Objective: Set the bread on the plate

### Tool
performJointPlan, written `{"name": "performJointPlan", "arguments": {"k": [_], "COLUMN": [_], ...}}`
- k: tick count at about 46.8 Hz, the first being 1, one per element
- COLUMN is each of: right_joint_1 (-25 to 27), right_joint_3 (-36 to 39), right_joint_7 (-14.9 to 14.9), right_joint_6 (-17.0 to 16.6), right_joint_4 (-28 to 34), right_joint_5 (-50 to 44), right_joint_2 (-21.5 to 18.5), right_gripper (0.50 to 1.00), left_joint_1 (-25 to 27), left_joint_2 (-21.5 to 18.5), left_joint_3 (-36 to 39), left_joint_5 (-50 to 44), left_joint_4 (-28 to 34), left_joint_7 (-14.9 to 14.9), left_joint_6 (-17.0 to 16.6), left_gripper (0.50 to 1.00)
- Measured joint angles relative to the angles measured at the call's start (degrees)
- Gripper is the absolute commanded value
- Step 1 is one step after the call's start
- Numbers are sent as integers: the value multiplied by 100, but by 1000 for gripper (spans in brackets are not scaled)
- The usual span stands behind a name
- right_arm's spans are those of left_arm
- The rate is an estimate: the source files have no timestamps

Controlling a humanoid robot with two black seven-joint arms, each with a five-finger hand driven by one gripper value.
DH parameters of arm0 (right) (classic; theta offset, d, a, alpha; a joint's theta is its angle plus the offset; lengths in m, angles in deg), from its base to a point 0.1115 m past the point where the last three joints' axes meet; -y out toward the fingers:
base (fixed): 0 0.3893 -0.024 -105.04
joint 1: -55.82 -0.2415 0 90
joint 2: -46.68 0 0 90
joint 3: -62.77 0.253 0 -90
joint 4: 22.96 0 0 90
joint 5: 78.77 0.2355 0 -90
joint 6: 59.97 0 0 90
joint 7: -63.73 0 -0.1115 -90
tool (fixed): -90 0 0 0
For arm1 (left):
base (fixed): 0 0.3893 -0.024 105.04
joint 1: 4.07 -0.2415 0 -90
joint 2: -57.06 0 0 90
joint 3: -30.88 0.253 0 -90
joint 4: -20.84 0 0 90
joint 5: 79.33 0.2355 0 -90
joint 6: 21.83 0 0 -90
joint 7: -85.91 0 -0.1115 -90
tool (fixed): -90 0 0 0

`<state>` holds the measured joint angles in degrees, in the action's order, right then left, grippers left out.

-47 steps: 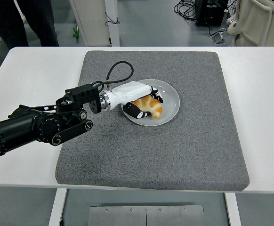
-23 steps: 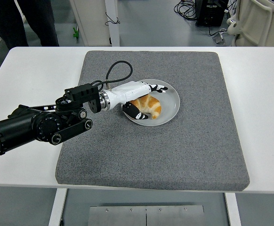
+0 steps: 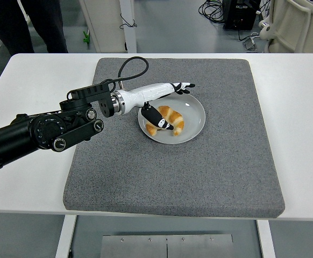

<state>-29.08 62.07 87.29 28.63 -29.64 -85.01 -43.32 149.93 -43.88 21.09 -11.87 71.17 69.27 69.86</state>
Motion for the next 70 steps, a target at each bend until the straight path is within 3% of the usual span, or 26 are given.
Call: {"name": "performJointPlan", "arguments": {"k": [8,15,21,27,33,48,56,58,70], "right_joint_1": [0,0,1,0,1,-1,0,2,-2], "right_joint_3": [0,0,0,0,0,0,0,0,-1], "right_joint_7": [0,0,-1,0,0,0,1,0,0], "right_joint_6": [0,0,0,0,0,0,0,0,0], "right_joint_4": [3,1,0,0,0,0,2,2,1], "right_joint_5": [0,0,0,0,0,0,0,0,0], "right_joint_2": [0,0,0,0,0,0,0,0,0], "right_gripper": [1000,1000,1000,1000,1000,1000,1000,1000,1000], "left_joint_1": [2,-6,-11,70,77,-47,-246,-296,-511], "left_joint_2": [-144,-207,-333,-351,-347,-258,-211,-199,276], "left_joint_3": [-752,-1098,-1245,-1249,-1218,-1265,-1351,-1432,-2212], "left_joint_5": [-708,-1267,-1797,-2520,-3299,-4800,-5323,-5422,-6020], "left_joint_4": [103,105,87,56,4,-584,-951,-1040,-2053], "left_joint_7": [46,49,55,59,74,-62,-907,-981,-1010], "left_joint_6": [881,1004,839,191,-118,-287,-288,-288,-222], "left_gripper": [964,966,968,968,968,981,983,981,981]}}
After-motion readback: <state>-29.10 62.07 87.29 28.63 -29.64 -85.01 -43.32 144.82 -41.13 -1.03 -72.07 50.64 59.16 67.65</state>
